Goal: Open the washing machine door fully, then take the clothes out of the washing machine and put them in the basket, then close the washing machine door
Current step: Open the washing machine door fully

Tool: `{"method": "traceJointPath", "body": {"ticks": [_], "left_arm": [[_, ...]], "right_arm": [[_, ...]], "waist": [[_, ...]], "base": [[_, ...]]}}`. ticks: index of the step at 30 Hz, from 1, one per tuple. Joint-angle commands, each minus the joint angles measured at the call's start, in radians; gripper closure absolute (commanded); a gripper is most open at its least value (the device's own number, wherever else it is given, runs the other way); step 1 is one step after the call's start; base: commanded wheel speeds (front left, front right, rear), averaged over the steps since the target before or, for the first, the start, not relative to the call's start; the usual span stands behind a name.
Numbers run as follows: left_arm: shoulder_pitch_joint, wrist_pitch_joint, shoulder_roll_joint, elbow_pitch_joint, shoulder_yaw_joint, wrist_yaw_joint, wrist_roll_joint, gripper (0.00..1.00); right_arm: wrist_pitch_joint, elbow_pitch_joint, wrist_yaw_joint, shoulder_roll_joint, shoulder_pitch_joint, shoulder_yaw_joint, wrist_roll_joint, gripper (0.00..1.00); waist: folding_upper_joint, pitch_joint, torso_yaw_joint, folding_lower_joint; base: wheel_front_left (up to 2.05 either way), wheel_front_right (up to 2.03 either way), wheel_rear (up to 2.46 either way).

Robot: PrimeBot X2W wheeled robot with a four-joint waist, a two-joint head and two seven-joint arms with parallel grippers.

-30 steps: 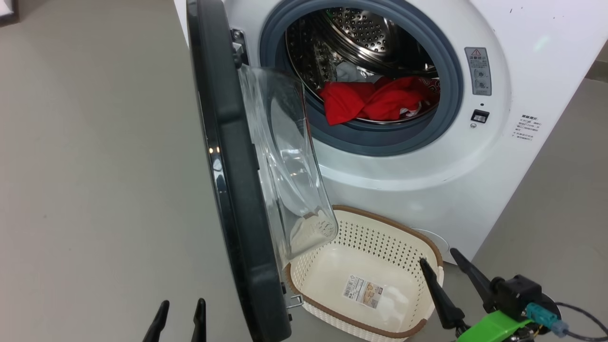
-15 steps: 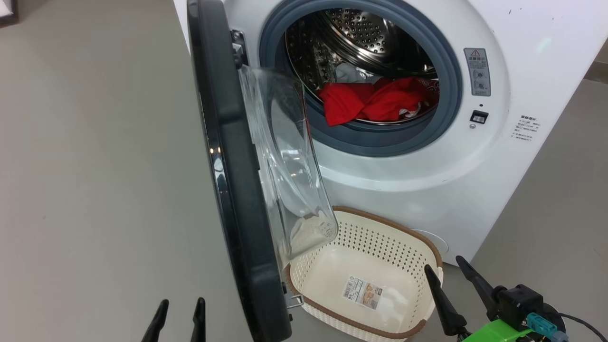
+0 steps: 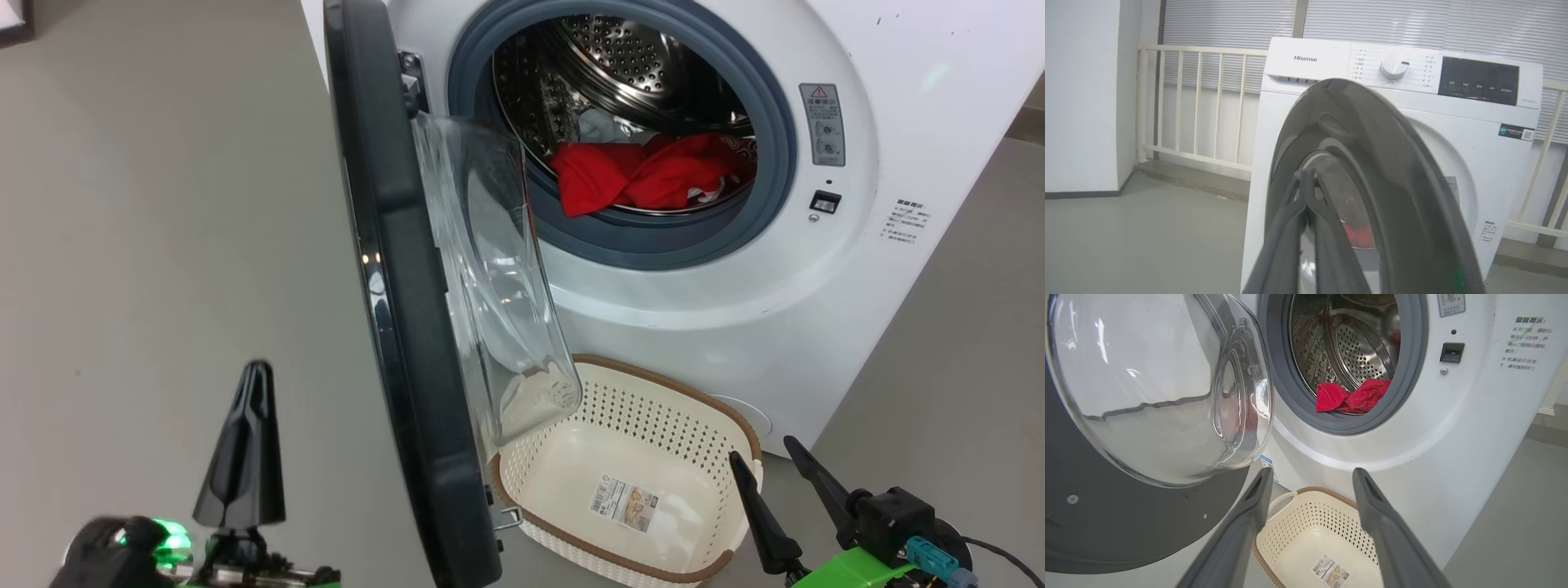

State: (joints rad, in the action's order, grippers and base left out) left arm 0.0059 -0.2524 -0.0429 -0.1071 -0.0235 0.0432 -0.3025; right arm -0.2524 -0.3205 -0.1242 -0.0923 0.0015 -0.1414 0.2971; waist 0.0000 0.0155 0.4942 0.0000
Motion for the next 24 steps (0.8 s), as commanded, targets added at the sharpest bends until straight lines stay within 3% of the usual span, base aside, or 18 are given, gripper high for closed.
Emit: {"method": "traceJointPath", "body": {"ticks": [1,6,10,11,15,20,24], "left_arm": [[-0.043,-0.009,-0.007,-0.082,0.018,-0.003,-0.004,1.00],[-0.035,-0.009,-0.007,-0.231,-0.083,0.004,0.028,1.00],[-0.001,-0.009,-0.007,-0.237,-0.223,0.037,0.121,1.00],[0.019,-0.009,-0.007,-0.211,-0.284,0.043,0.121,1.00],[0.058,-0.009,-0.007,-0.085,-0.358,0.050,0.063,1.00],[0.049,-0.009,-0.007,0.105,-0.371,0.048,0.020,1.00],[0.023,-0.009,-0.007,0.168,-0.368,0.039,-0.017,1.00]], "right_arm": [[-0.009,0.028,-0.007,-0.006,-0.015,-0.017,-0.010,0.00],[-0.009,0.028,-0.007,-0.004,-0.016,-0.022,-0.008,0.00],[-0.009,0.025,-0.007,-0.002,-0.016,-0.030,-0.004,0.00],[-0.009,0.024,-0.007,-0.002,-0.017,-0.031,-0.003,0.00],[-0.009,0.024,-0.007,-0.001,-0.021,-0.033,-0.004,0.00],[-0.009,0.024,-0.007,-0.002,-0.022,-0.033,-0.004,0.00],[-0.009,0.025,-0.007,-0.002,-0.021,-0.035,-0.006,0.00]], "waist": [[0.0000,-0.001,0.000,0.0000],[0.0000,-0.003,-0.005,0.0000],[0.0000,-0.002,-0.009,0.0000],[0.0000,-0.001,-0.010,0.0000],[0.0000,0.002,-0.013,0.0000],[0.0000,0.002,-0.014,0.0000],[0.0000,0.000,-0.015,0.0000]], "base": [[0.00,0.00,0.00],[0.00,0.00,0.00],[0.00,0.00,0.00],[0.00,0.00,0.00],[0.00,0.00,0.00],[0.00,0.00,0.00],[0.00,0.00,0.00]]}}
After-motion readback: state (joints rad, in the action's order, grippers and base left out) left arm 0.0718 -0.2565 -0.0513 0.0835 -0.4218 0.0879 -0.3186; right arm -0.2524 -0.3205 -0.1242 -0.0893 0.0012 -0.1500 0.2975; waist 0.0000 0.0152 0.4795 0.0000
